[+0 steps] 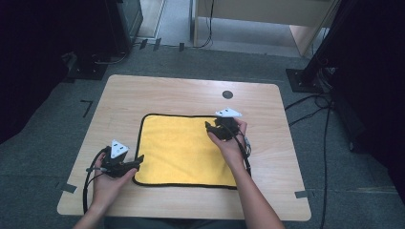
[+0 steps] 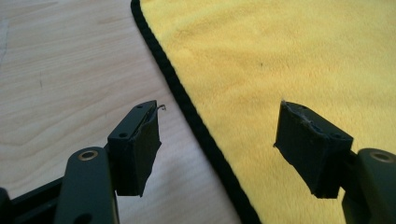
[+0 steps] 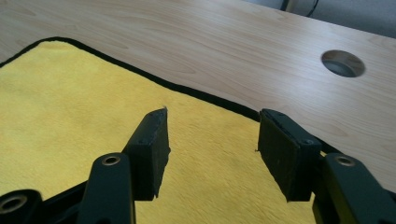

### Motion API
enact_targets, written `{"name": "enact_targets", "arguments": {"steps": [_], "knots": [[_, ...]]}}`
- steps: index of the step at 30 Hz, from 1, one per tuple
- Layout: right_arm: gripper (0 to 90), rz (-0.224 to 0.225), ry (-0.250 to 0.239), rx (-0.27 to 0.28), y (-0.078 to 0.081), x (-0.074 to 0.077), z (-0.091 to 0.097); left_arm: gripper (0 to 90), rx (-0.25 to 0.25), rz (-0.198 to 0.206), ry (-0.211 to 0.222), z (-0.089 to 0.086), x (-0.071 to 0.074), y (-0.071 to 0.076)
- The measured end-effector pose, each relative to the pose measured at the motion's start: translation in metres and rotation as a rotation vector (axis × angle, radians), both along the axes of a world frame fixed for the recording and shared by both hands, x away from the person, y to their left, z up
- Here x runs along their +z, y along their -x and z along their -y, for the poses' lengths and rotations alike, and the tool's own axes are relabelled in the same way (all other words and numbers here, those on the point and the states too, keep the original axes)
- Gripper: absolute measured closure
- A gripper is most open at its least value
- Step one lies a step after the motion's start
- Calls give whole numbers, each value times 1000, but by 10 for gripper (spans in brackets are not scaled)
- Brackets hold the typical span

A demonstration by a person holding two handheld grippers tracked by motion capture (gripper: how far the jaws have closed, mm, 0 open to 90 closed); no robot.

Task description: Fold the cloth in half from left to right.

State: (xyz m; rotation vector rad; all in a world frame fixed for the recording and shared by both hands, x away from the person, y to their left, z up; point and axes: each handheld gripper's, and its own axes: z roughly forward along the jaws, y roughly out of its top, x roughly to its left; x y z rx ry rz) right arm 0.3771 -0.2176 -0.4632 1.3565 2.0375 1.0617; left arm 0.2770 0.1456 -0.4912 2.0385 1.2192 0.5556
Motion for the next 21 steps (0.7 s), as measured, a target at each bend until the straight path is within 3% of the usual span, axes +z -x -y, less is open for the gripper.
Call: {"name": "enact_targets", "arguments": {"steps": [7, 14, 21], "knots": [[436, -10, 5, 61, -9, -4, -43, 306, -21, -22, -1, -4, -5, 15], [444, -30, 9, 104, -17, -10, -76, 303, -54, -7, -13, 0, -4, 30], [449, -40, 21, 154, -28, -13, -114, 304, -64, -34, -49, -3, -12, 40]]}}
